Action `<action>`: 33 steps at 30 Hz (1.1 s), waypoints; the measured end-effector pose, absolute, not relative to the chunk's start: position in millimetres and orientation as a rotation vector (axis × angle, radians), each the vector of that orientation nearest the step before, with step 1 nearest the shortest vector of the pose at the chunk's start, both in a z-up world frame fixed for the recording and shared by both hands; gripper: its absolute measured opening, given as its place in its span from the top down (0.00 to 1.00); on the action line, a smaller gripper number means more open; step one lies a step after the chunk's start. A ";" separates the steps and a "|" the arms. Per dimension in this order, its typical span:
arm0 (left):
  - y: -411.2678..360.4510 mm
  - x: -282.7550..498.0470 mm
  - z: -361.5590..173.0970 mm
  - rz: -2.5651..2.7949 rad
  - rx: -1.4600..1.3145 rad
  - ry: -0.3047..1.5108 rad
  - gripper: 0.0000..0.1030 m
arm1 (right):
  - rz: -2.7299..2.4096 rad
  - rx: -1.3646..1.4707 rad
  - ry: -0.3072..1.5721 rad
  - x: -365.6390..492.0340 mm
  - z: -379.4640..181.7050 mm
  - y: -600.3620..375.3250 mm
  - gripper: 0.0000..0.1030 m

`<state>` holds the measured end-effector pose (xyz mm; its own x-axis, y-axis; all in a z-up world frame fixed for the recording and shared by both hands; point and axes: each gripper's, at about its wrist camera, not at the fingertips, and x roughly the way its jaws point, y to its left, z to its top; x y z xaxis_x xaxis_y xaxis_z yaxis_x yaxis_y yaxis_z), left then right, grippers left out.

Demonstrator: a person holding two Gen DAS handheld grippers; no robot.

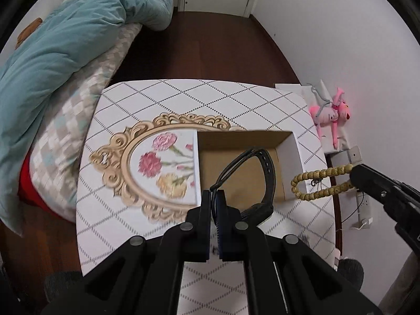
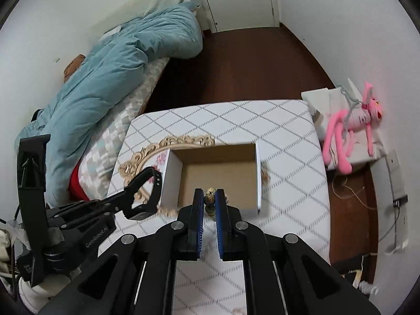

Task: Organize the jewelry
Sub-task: 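Lower watch band into white box with left tool while right tool drops bracelet in, then open both tools and lift them out of the box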

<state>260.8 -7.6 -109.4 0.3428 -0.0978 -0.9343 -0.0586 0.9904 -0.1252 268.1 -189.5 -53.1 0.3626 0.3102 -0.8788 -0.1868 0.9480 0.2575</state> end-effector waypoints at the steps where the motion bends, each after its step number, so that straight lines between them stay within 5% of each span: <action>1: -7.7 268.0 -113.0 -0.025 -0.140 1.230 0.99 | 0.321 0.120 1.164 275.0 -56.5 -187.7 0.91; 12: -7.3 324.8 -142.4 -0.038 -0.210 1.357 0.88 | 0.350 0.201 1.308 343.2 -113.4 -185.6 0.91; 13: -6.3 325.8 -141.1 -0.028 -0.205 1.352 0.85 | 0.353 0.204 1.322 344.5 -118.3 -186.6 0.90; 15: -3.8 323.8 -136.7 -0.010 -0.192 1.323 0.52 | 0.348 0.209 1.353 345.8 -129.6 -189.8 0.88; 17: 1.4 317.5 -132.7 0.016 -0.196 1.286 0.30 | 0.332 0.199 1.351 341.6 -133.9 -194.2 0.71; 19: 3.3 310.1 -132.1 0.051 -0.154 1.259 0.29 | 0.300 0.166 1.343 337.2 -135.7 -197.1 0.45; 23: 3.0 293.5 -141.7 0.098 -0.082 1.221 0.11 | 0.201 0.027 1.308 323.8 -141.3 -197.5 0.27; 25: 3.2 286.4 -147.5 0.112 -0.066 1.202 0.02 | 0.162 -0.038 1.294 317.3 -146.2 -195.2 0.08; 33: -0.3 266.5 -170.9 0.129 -0.035 1.209 0.00 | 0.103 -0.142 1.283 296.0 -171.9 -191.0 0.01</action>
